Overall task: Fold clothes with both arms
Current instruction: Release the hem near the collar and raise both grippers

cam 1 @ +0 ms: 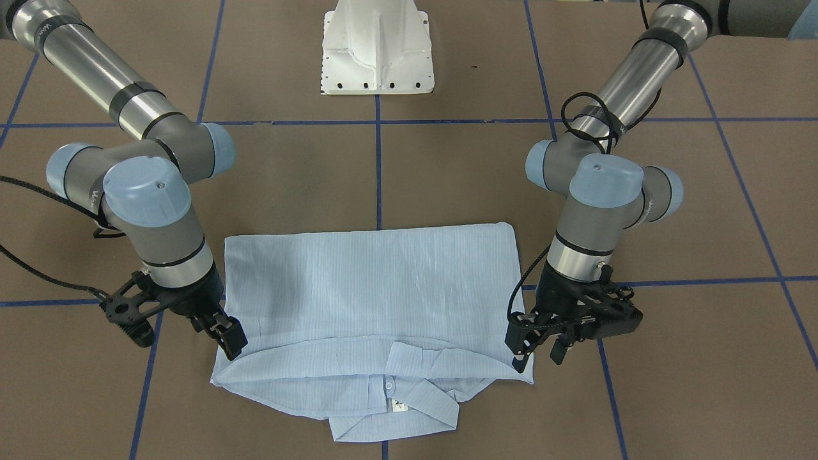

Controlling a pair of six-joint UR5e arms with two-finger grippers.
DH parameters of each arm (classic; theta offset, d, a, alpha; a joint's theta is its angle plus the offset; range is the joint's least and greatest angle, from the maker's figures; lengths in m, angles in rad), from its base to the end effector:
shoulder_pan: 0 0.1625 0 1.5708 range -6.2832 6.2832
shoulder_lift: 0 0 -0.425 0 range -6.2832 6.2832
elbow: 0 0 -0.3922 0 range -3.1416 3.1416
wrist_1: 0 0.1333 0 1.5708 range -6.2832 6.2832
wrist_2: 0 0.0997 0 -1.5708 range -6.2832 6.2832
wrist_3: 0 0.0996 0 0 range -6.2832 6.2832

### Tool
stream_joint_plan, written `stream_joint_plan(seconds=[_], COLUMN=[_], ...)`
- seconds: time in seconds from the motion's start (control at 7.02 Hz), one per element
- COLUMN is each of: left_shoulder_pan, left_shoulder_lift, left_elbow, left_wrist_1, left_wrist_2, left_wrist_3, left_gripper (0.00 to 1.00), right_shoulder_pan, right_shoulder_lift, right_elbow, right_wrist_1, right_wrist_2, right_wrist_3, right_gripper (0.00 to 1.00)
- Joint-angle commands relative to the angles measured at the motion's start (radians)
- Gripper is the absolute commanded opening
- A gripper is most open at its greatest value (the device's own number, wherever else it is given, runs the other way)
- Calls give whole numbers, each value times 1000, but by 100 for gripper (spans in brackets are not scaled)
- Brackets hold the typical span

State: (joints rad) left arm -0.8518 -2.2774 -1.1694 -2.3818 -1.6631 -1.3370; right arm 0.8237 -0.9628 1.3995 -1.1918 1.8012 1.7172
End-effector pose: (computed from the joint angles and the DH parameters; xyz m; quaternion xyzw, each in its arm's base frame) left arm 0.4222 -0.6708 0.3219 0.2397 0.4732 -0.2344 0.8147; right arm -0.4198 -0.6159 0.3393 0.0314 -0.4067 0.3848 0.8280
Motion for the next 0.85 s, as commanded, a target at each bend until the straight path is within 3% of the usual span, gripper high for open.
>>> stream_joint_plan(seconds=[0.0, 0.28, 0.71], left_shoulder_pan=[-18, -18, -18], left_shoulder_lift=[4, 6, 12], left_elbow=[-4, -4, -4], left_wrist_1=[-5, -7, -8], left_wrist_2=[-4, -3, -1], left_wrist_3=[34, 35, 35], left_gripper=[100, 100, 100], right_shoulder_pan=[-120, -210, -219], right_shoulder_lift=[-216, -246, -258], right_elbow=[252, 276, 259], right_wrist_1=[4, 4, 3], right_wrist_2=[-16, -112, -112], right_wrist_3=[135, 232, 229], right_gripper=[100, 100, 98])
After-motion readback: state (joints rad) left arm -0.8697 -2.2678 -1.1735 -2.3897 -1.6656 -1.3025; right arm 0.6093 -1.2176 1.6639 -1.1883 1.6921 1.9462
